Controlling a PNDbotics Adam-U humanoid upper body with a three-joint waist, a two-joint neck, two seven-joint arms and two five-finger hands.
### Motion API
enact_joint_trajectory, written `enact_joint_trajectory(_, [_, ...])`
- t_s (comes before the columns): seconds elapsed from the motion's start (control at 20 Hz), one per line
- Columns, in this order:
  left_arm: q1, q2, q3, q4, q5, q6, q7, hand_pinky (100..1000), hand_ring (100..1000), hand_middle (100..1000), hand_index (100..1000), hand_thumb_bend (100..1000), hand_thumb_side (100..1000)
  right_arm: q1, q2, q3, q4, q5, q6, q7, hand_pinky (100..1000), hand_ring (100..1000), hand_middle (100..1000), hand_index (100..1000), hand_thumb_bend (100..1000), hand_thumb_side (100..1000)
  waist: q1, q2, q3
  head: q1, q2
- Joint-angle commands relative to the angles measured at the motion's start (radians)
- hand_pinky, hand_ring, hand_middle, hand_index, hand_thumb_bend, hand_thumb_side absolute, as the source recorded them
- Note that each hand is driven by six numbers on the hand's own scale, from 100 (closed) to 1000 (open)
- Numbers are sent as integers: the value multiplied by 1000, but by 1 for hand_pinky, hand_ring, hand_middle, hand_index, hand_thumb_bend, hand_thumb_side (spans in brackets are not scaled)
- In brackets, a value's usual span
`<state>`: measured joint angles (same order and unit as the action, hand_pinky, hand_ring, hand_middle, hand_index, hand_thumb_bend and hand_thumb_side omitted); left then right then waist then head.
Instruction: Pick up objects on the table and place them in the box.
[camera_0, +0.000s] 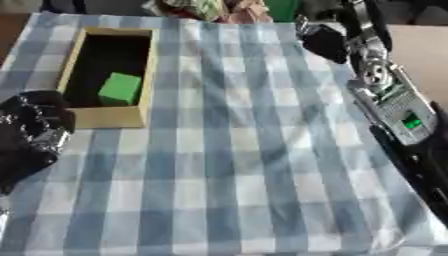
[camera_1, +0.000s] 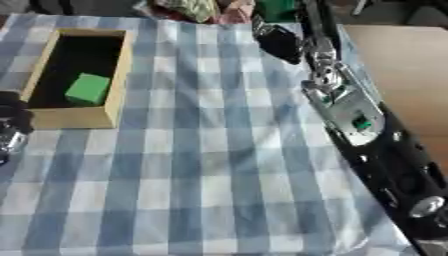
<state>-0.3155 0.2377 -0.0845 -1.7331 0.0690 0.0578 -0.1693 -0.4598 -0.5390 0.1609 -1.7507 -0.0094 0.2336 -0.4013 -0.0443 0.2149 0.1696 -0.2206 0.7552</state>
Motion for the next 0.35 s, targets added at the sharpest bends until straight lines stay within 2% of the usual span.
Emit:
enact_joint_trajectory(0.05, [-4,18,10,-12,2,-1,6,584,648,609,724,256,115,4,-3,-21,-9,-17,-14,-11,694,855,806,951,100,100,4,-14,-2,4,13])
enact_joint_trajectory(0.35, [-1,16,12,-12,5,-1,14,582,646,607,722,243,118,25,17,-30,6,-24,-32,-28,691,851,800,950,100,100,3,-13,-2,5,8])
